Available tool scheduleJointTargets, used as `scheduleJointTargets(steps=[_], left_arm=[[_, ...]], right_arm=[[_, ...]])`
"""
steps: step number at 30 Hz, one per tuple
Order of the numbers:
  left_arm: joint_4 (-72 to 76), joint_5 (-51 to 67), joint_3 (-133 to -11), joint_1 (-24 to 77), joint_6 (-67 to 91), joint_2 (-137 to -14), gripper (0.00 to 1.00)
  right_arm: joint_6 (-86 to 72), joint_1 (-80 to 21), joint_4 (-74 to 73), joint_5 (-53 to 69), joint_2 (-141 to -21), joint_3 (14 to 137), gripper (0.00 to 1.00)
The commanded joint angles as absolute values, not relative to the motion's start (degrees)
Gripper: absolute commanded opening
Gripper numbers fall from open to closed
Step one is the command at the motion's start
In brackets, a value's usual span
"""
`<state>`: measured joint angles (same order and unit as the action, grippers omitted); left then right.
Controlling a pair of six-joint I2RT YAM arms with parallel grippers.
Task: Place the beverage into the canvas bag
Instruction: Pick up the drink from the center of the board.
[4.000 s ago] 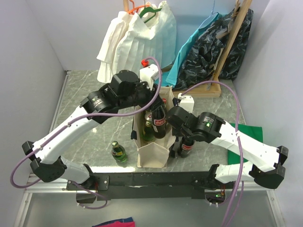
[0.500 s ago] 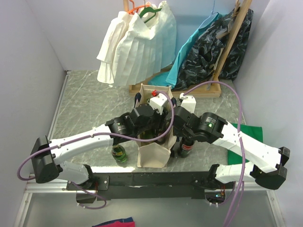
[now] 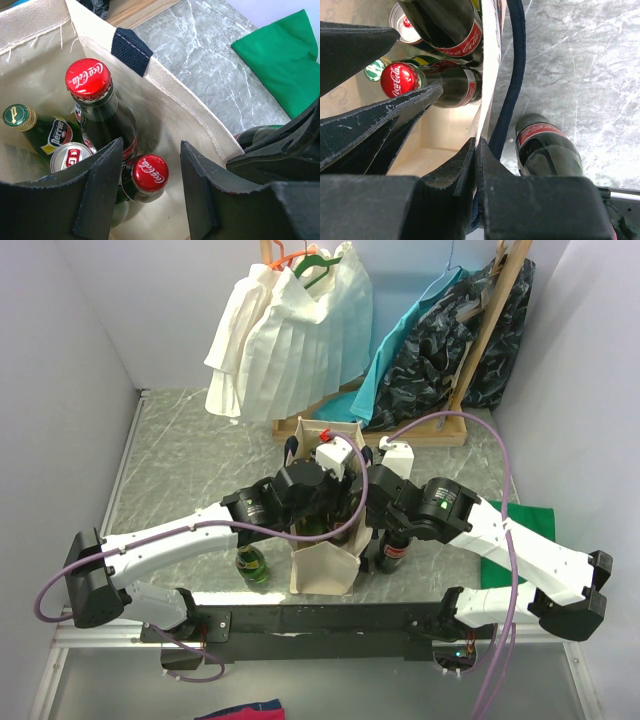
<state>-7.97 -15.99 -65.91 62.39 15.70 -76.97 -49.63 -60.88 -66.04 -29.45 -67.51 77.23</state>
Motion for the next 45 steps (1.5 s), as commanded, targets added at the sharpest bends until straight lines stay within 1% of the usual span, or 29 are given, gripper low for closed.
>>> scheduleJointTargets(steps=[1,6,10,24,33,35,39,45], left_arm=[[-6.5,-16.7,-68.38,62.93,15.12,-74.8,0.55],[-6.94,-17.23,-68.82,63.02,15.12,-74.09,0.56],[-7.91,-17.67,-69.34,63.19,14.94,-73.65,0.56],[-8.96,-19.25,-69.61,63.19,14.59,-71.89,0.58],[-8.88,-20.04,-69.61,63.19,14.24,-71.1,0.59],[-9.05,-20.65,-69.43,63.28,13.63,-70.84,0.59],[-10.19,-22.5,-69.52,63.19,12.75,-70.4,0.6],[-11.07,-24.52,-69.87,63.28,11.78,-69.08,0.61]], right_arm=[[-49.4,-61.26,-64.6,-31.2,-65.13,77.96,0.1],[-48.87,-61.26,-64.42,-31.38,-65.39,78.57,0.12],[-48.6,-61.35,-64.34,-31.38,-65.65,79.01,0.17],[-48.08,-61.17,-63.63,-31.29,-66.27,79.28,0.27],[-48.51,-61.26,-63.37,-31.55,-65.75,79.02,0.29],[-47.82,-61.26,-61.36,-31.12,-65.13,77.88,0.29],[-47.02,-61.35,-58.8,-30.32,-63.02,76.64,0.32],[-46.76,-61.26,-58.71,-30.85,-62.93,76.82,0.33]])
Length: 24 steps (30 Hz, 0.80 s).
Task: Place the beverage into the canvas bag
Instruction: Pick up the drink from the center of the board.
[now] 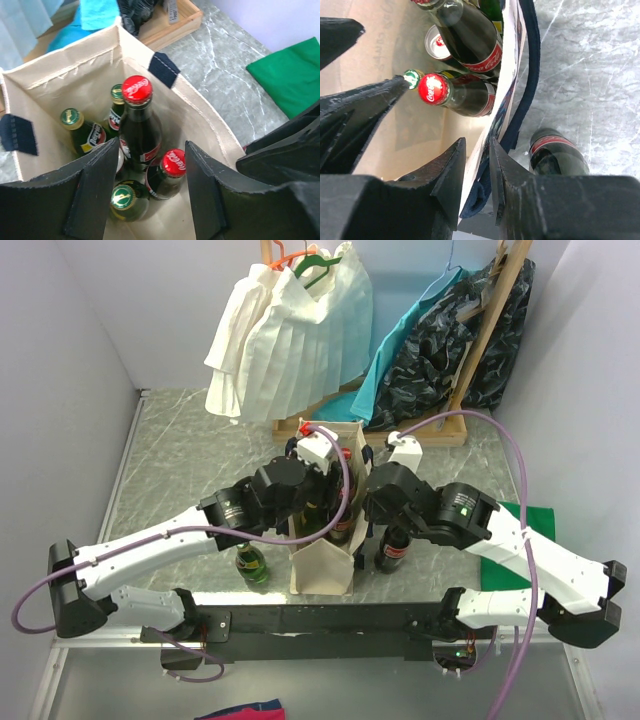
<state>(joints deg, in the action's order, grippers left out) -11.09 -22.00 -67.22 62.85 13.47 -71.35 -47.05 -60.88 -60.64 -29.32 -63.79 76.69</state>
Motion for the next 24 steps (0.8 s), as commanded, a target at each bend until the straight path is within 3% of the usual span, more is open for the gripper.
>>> scheduleJointTargets(steps=[1,13,24], left_arm=[[-11.42,-24.96,-69.96,63.19,11.69,-68.73,0.61],[-15.03,-28.65,-69.96,63.19,11.95,-65.31,0.66],[-19.95,-37.53,-67.76,63.19,14.15,-58.72,0.92]], right_arm=[[-46.67,-61.35,-58.8,-30.85,-63.02,77.16,0.34],[-45.7,-61.26,-59.24,-33.04,-62.4,78.83,0.44],[-44.3,-61.08,-59.68,-35.86,-60.64,79.8,0.49]])
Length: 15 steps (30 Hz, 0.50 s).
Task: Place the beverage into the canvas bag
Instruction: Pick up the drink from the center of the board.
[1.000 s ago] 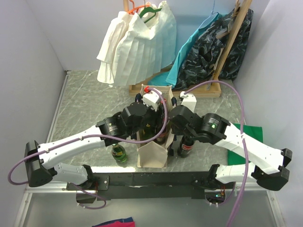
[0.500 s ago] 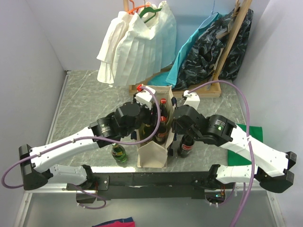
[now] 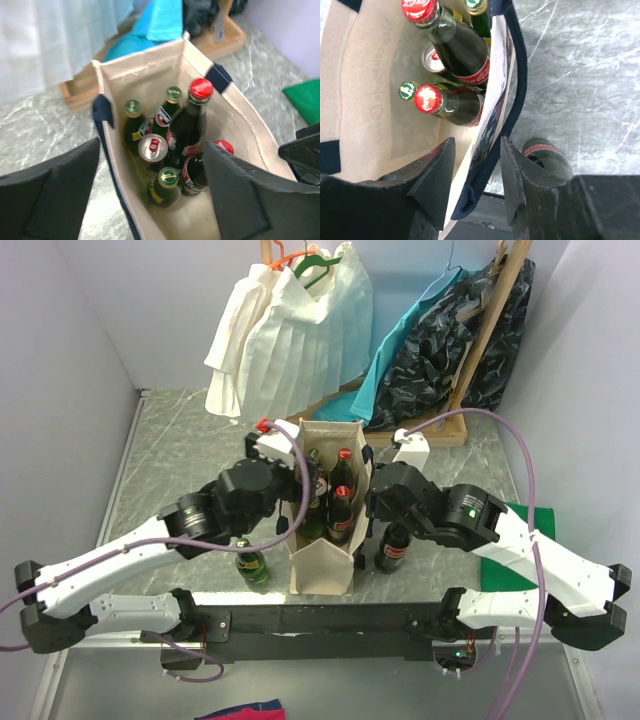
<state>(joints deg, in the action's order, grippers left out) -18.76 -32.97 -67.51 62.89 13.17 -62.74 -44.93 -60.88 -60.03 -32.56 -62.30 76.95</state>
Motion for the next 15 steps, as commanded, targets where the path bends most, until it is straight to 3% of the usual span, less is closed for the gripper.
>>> scheduleJointTargets(steps=[1,5,15], left_arm=[[-20.39,-37.79,-67.76,63.28,14.32,-58.19,0.93],[-24.77,-38.85,-68.46,63.19,15.64,-56.34,1.0],[-30.23,-39.72,-68.03,63.19,19.51,-53.09,0.96]], right_arm=[[-44.12,-61.17,-59.76,-35.95,-60.64,79.98,0.5],[-43.33,-61.17,-60.03,-36.47,-60.38,80.51,0.53],[-42.01,-60.73,-62.66,-39.64,-58.71,82.44,0.6]])
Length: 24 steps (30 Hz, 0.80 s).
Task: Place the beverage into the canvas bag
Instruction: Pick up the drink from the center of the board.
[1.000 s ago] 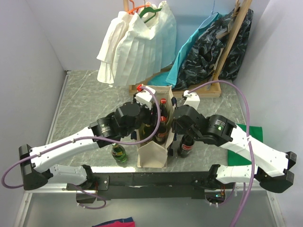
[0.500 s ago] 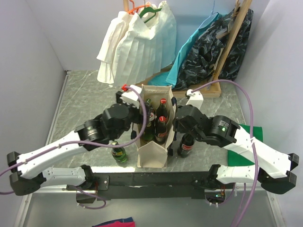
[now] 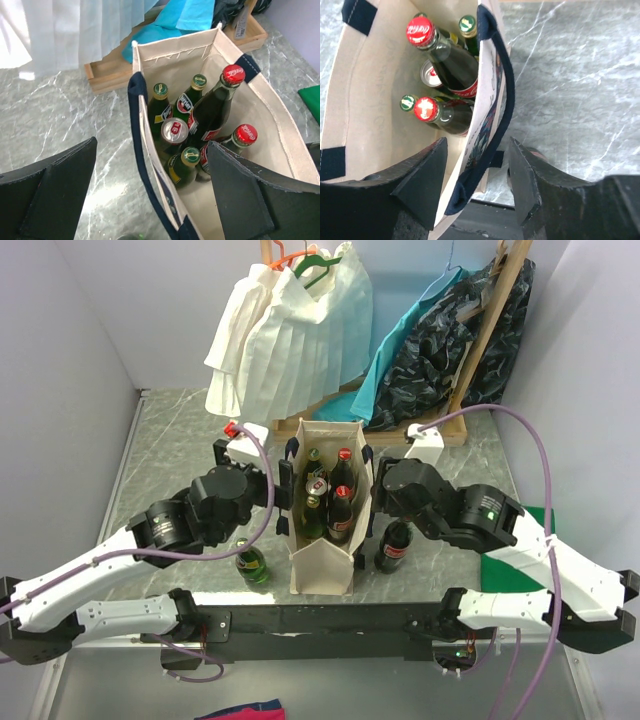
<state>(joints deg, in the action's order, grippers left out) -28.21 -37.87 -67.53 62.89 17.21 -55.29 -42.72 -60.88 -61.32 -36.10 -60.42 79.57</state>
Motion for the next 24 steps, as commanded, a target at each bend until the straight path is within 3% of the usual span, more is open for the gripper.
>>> scheduleJointTargets(steps=[1,4,15,24], left_arm=[[-30.76,-39.9,-68.03,63.28,19.69,-52.91,0.96],[-31.81,-40.34,-68.29,63.19,19.86,-52.56,0.96],[-34.45,-38.85,-71.28,63.19,19.16,-53.26,0.96],[-38.58,-37.36,-72.68,63.28,21.27,-54.14,0.96]], right_arm=[[-41.84,-60.65,-62.84,-39.99,-58.62,82.53,0.6],[-41.31,-60.47,-63.54,-40.43,-58.27,82.88,0.62],[-37.79,-58.36,-64.51,-42.63,-55.63,83.67,0.95],[-36.82,-54.14,-67.14,-38.5,-53.88,82.44,1.0]])
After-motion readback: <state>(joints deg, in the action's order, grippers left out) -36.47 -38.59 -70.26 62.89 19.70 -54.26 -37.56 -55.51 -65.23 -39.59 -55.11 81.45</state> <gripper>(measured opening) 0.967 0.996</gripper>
